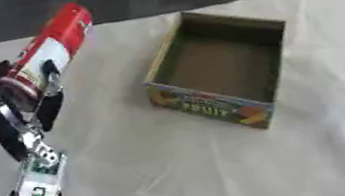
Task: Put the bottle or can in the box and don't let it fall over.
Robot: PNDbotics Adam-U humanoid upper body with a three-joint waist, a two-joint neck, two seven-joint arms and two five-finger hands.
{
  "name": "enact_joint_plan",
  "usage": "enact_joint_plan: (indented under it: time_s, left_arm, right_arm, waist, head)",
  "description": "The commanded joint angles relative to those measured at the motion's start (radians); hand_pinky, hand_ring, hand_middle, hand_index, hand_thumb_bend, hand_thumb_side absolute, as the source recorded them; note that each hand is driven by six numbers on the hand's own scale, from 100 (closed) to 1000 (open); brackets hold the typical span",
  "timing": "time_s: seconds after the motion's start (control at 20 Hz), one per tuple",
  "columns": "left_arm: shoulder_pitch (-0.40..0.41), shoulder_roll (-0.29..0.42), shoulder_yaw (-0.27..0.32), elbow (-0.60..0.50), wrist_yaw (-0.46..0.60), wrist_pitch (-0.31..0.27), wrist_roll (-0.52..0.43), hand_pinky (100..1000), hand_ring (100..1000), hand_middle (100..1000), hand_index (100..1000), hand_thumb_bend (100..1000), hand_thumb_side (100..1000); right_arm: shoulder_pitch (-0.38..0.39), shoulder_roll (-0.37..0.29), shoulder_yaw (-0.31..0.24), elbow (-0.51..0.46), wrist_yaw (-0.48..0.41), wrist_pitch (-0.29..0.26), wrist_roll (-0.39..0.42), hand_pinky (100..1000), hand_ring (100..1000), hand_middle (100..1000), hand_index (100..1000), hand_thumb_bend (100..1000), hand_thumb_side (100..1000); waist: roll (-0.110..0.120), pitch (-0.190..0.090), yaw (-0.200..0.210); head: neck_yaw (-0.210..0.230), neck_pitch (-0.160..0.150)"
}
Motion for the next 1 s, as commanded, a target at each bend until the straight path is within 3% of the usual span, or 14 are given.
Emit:
enact_joint_plan:
  time_s: [0.05,0.3,0.35,0.45,1.0]
  left_arm:
    - [-0.028,0.015,-0.028,-0.077,-0.003,-0.019,-0.028,299,703,492,450,349,143]
    - [-0.06,0.009,-0.085,-0.146,0.011,-0.026,-0.095,304,696,491,451,351,140]
    - [-0.067,0.004,-0.094,-0.153,0.017,-0.028,-0.106,304,695,488,451,351,140]
    - [-0.083,-0.004,-0.11,-0.157,0.022,-0.031,-0.126,303,694,490,450,350,139]
    - [-0.141,-0.067,-0.169,-0.047,0.003,-0.02,-0.19,301,718,494,438,338,126]
  right_arm:
    - [-0.017,-0.022,-0.006,-0.026,0.003,-0.001,-0.006,810,847,724,826,597,339]
    - [-0.019,-0.023,-0.006,-0.027,0.004,0.001,-0.007,810,847,724,826,599,339]
    - [-0.02,-0.024,-0.006,-0.028,0.005,0.001,-0.007,810,847,725,826,561,361]
    - [-0.02,-0.025,-0.006,-0.029,0.005,0.001,-0.007,810,847,724,826,600,338]
    - [-0.027,-0.025,-0.007,-0.035,0.003,0.002,-0.01,808,847,724,826,599,339]
  waist:
    - [-0.002,-0.013,-0.002]
    - [0.001,-0.013,-0.01]
    - [0.001,-0.013,-0.012]
    - [0.003,-0.013,-0.017]
    - [0.015,-0.009,-0.049]
  head:
    - [-0.007,-0.002]
    - [-0.026,0.007]
    - [-0.027,0.007]
    - [-0.027,0.008]
    - [-0.008,0.006]
